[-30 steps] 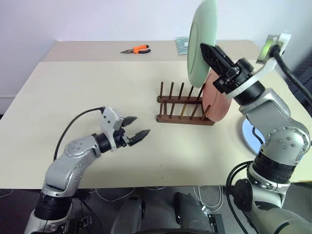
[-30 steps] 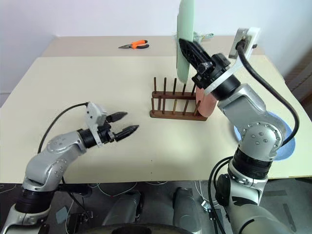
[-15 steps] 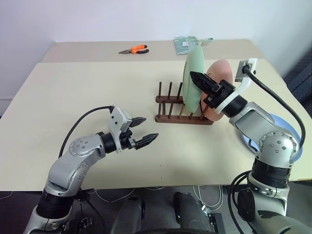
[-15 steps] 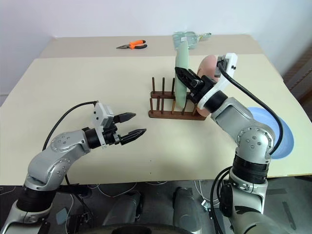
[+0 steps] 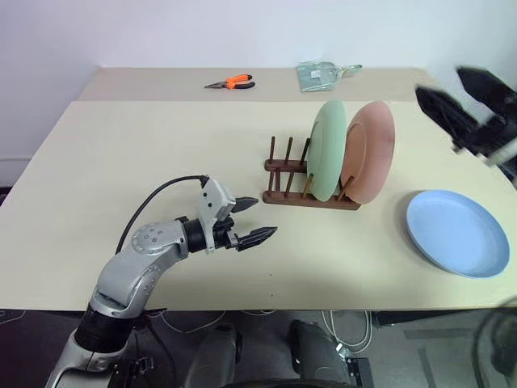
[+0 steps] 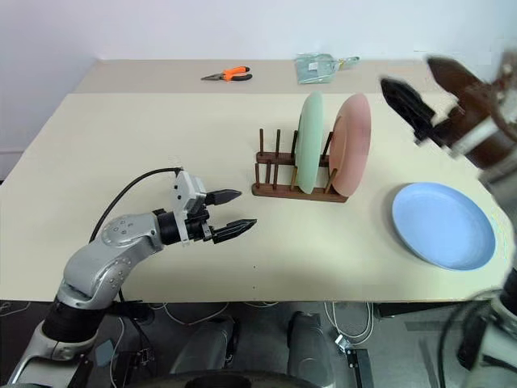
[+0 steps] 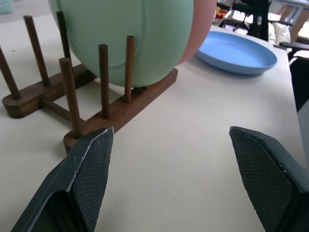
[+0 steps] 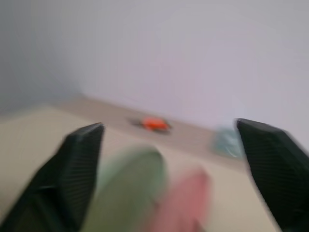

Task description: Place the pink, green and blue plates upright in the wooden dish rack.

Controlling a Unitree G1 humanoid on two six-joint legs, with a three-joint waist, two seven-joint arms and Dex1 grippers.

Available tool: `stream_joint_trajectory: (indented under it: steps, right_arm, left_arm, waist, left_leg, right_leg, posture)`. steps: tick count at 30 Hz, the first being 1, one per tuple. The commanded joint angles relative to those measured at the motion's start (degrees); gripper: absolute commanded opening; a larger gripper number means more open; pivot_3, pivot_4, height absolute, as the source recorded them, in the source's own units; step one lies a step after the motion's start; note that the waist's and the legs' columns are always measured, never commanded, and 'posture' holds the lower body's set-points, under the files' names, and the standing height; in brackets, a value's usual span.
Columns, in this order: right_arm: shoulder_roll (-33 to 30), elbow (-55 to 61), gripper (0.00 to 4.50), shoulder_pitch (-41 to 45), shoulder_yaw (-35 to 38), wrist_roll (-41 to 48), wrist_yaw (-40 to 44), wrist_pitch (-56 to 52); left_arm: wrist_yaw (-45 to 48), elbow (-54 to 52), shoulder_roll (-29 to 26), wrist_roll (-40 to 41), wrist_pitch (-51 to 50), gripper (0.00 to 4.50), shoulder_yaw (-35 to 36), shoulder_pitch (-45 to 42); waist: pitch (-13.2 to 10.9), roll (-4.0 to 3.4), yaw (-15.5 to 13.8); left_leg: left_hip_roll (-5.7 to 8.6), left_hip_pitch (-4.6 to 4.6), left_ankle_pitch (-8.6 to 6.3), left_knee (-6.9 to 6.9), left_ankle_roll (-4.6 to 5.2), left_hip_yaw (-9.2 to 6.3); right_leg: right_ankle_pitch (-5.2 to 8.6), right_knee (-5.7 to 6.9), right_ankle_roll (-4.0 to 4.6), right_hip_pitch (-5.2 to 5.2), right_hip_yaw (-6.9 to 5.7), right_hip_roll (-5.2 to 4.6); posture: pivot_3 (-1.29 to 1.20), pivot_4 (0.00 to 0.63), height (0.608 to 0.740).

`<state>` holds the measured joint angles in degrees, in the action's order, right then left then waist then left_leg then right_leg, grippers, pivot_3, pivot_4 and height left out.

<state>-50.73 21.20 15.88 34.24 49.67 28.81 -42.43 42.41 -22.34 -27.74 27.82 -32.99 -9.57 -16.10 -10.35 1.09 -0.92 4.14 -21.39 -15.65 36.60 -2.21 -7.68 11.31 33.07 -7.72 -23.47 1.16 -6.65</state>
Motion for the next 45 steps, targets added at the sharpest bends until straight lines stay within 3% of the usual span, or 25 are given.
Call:
stream_joint_trajectory:
  steps: [1,5,9,10,12,14,19,23,25,29,33,36,40,45]
  right_arm:
    - [-3.17,4.12,4.46,-16.43,-0.74,-10.92,6.23,3.45]
    - [-3.35,4.59,4.46,-29.82,-10.97,-25.02,4.18,8.83]
    - [-1.77,-0.3,4.46,-29.97,-17.27,-32.14,0.73,8.75]
    - [-1.71,-2.06,4.24,-29.12,-18.34,-33.88,-0.12,8.93]
    - [-1.5,-4.72,3.62,-27.64,-19.55,-36.17,-1.03,9.41]
    - [-1.54,-6.13,2.73,-26.79,-20.27,-37.6,-0.91,9.9]
    - [-0.69,-7.67,0.06,-20.96,-19.73,-39.55,-2.08,11.41]
    - [0.86,-6.94,0.02,-13.8,-16.58,-38.11,-2.65,12.38]
    - [2.1,-5.04,0.02,-6.29,-14.41,-35.96,-3.56,14.69]
    - [7.29,0.36,0.02,12.9,-12.14,-25.41,-5.44,12.13]
    - [12.44,3.52,0.02,23.99,-13.29,-14.61,-6.46,6.19]
    - [21.42,6.5,0.02,31.37,-14.93,1.02,-12.28,-1.69]
    - [40.32,6.35,0.02,35.18,-17.87,19.94,-31.41,-2.68]
    - [49.7,5.44,0.02,32.19,-21.12,26.92,-45.13,-1.75]
  left_arm:
    - [2.28,0.71,0.73,-1.27,2.31,3.96,-2.28,-1.23]
    - [4.17,1.97,0.94,-3.2,3.75,3.96,-4.36,-2.41]
    - [4.83,1.9,1.05,-3.61,3.83,3.96,-4.56,-3.31]
    - [4.84,1.75,0.99,-3.7,3.82,3.96,-4.47,-3.27]
    - [4.87,1.51,0.79,-3.97,3.92,3.96,-4.3,-3.02]
    - [4.81,1.23,0.65,-4.08,3.9,3.96,-4.12,-2.73]
    - [4.02,0.28,0.1,-4.46,3.8,3.96,-3.34,-1.56]
    - [3.45,0.64,-0.41,-5.27,4.46,3.96,-2.54,-1.12]
    - [2.92,1.74,-0.63,-5.48,5.01,3.96,-1.31,-1.27]
    - [1.19,5.41,-0.66,-7.6,8.19,3.96,1.08,-1.84]
    - [0.0,8.0,-0.27,-8.78,10.61,3.96,2.59,-2.18]
    - [-0.37,9.46,-0.32,-9.39,11.75,3.96,3.72,-2.01]
    - [-1.14,10.89,-0.88,-10.08,13.2,3.96,5.74,-1.33]
    - [-1.65,10.25,-1.64,-9.61,13.31,3.96,8.28,0.21]
  waist:
    - [0.02,-0.05,0.03]
    - [0.04,-0.18,0.64]
    - [0.06,-0.26,1.17]
    - [0.06,-0.25,1.17]
    - [0.05,-0.22,1.18]
    - [0.05,-0.21,1.04]
    - [0.04,-0.19,0.26]
    - [0.0,-0.29,0.27]
    - [-0.08,-0.37,0.49]
    - [-0.22,-0.69,0.85]
    - [-0.07,-0.37,0.12]
    - [-0.09,-0.34,0.24]
    - [-0.1,-0.39,0.68]
    - [-0.07,-0.39,0.6]
  left_leg:
    - [-0.01,-0.01,0.0,0.01,0.0,0.04]
    - [0.0,0.01,-0.03,0.07,0.04,0.28]
    - [-0.06,0.02,-0.04,0.22,0.03,0.36]
    - [-0.06,0.0,-0.05,0.27,0.05,0.35]
    - [-0.06,-0.02,-0.08,0.31,0.1,0.33]
    - [-0.04,-0.04,-0.09,0.35,0.12,0.3]
    - [-0.02,-0.04,-0.1,0.4,0.13,0.29]
    - [-0.04,-0.02,-0.1,0.4,0.13,0.26]
    - [-0.02,-0.04,-0.1,0.37,0.14,0.26]
    - [-0.03,-0.01,-0.09,0.38,0.14,0.28]
    - [-0.05,-0.03,-0.1,0.22,0.14,-0.09]
    - [0.0,-0.08,-0.1,0.24,0.14,-0.14]
    - [-0.01,-0.06,-0.1,0.2,0.14,-0.24]
    - [0.0,-0.03,-0.03,-0.04,0.03,-0.3]
  right_leg:
    - [0.02,0.0,-0.02,0.0,0.0,-0.01]
    - [0.16,0.02,-0.25,-0.05,0.13,-0.08]
    - [0.14,0.04,-0.19,-0.01,0.13,-0.09]
    - [0.15,0.04,-0.19,-0.02,0.12,-0.09]
    - [0.15,0.03,-0.19,0.0,0.11,-0.1]
    - [0.15,0.02,-0.19,0.02,0.1,-0.11]
    - [0.14,0.03,-0.2,0.03,0.11,-0.12]
    - [0.14,0.05,-0.2,0.03,0.09,-0.1]
    - [0.14,0.05,-0.21,0.01,0.09,-0.1]
    - [0.11,0.08,-0.2,-0.01,0.11,-0.08]
    - [0.04,0.07,-0.1,0.03,-0.16,-0.02]
    - [0.03,0.04,-0.06,0.03,-0.13,-0.09]
    - [0.01,0.15,-0.02,-0.12,-0.03,-0.07]
    - [-0.1,0.26,-0.17,-0.28,-0.03,-0.04]
  posture:
    - [0.0,0.15,0.74]
    - [0.0,0.15,0.74]
    - [0.0,0.15,0.74]
    - [0.0,0.15,0.74]
    - [0.0,0.15,0.74]
    - [0.0,0.15,0.74]
    - [0.0,0.15,0.74]
    - [0.0,0.15,0.74]
    - [0.0,0.15,0.74]
    - [0.0,0.15,0.74]
    - [0.0,0.15,0.74]
    - [0.0,0.15,0.74]
    - [0.0,0.15,0.74]
    - [0.0,0.15,0.74]
